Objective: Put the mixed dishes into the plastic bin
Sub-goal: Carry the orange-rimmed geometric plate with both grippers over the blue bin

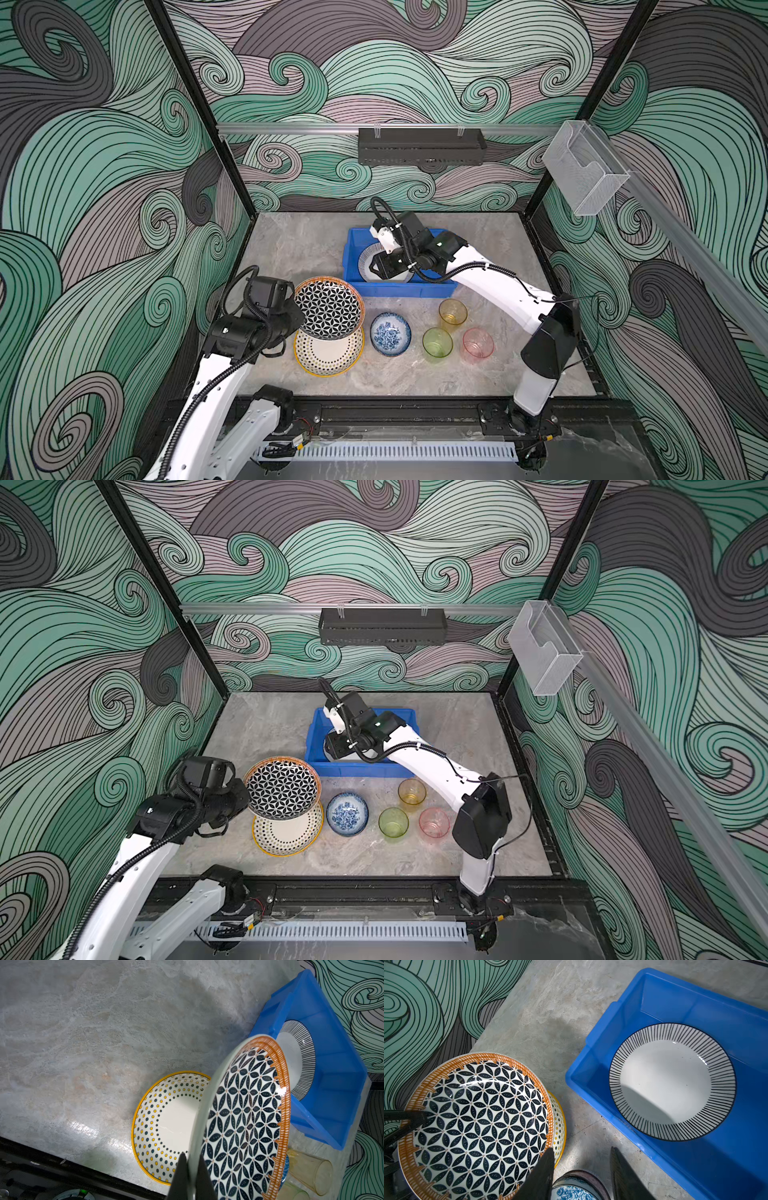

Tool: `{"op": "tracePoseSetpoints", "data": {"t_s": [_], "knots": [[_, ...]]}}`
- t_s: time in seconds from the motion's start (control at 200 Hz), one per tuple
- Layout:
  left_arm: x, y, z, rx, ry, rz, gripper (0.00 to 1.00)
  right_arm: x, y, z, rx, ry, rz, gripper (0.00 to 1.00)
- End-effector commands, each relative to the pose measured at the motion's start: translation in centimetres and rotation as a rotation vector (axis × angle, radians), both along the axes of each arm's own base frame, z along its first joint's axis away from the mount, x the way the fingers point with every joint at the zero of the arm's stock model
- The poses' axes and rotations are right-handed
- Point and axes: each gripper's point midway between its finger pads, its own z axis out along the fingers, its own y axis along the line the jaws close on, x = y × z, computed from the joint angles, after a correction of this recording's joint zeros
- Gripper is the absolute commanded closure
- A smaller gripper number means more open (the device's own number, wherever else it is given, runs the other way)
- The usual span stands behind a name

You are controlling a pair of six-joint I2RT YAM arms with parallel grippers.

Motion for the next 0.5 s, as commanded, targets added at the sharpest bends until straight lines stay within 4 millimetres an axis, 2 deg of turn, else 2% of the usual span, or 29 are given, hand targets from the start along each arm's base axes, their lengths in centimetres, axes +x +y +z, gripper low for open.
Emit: {"op": "tracePoseSetpoints", "data": {"t_s": [0.0,0.27,0.496], "knots": [[4.1,-1.5,5.1,-0.074,-0.208,-0.03,1.0,0.5,-1.0,1.8,0.082,-0.01,-0.035,0.54],[9.4,-3.8,6.5,-0.114,-0.242,-0.094,1.0,1.3,-5.1,2.0,0.083,-0.027,-0.118,0.54],[13.8,-6.1,7.2,-0.115,-0.232,-0.166,1.0,1.5,-7.6,1.6,0.094,-0.024,-0.178,0.53]]}}
